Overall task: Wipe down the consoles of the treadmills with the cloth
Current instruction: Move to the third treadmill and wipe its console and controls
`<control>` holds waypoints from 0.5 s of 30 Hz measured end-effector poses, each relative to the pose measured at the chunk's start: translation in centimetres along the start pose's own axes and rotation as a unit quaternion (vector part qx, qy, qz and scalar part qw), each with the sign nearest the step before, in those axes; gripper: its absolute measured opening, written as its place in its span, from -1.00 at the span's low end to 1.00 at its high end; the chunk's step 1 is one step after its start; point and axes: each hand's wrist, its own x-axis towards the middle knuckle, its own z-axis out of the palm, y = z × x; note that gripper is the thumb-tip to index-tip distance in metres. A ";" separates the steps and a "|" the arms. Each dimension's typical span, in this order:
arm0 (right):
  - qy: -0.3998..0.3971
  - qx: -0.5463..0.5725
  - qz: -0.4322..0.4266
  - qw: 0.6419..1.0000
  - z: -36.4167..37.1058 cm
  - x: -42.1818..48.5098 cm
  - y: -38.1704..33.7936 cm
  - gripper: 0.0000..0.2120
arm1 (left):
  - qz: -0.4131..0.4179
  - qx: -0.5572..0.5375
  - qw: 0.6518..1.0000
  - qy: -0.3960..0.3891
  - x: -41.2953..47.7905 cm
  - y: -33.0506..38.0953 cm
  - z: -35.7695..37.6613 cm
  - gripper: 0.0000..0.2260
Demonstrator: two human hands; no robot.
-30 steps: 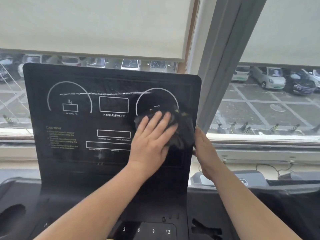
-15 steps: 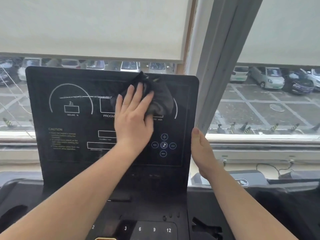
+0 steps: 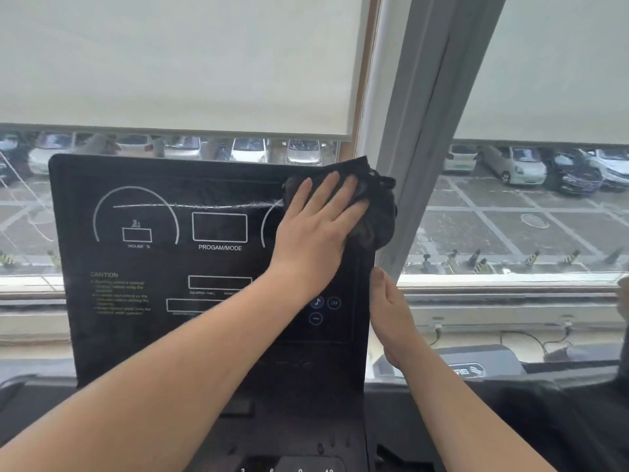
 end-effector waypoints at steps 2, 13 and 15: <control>-0.002 0.007 -0.004 1.000 -0.2 -0.1 0.0 -0.71 | 0.000 -0.013 1.000 0.002 -2.2 1.2 0.8 -0.52; 0.005 -0.024 -0.014 1.000 -0.4 0.2 0.4 -0.65 | 0.251 -0.005 0.961 -0.112 -11.6 -4.7 0.2 -0.59; 0.007 -0.034 -0.014 0.999 -0.3 0.2 0.4 -0.63 | 0.251 0.019 0.962 -0.102 -10.3 -7.8 -0.9 -0.59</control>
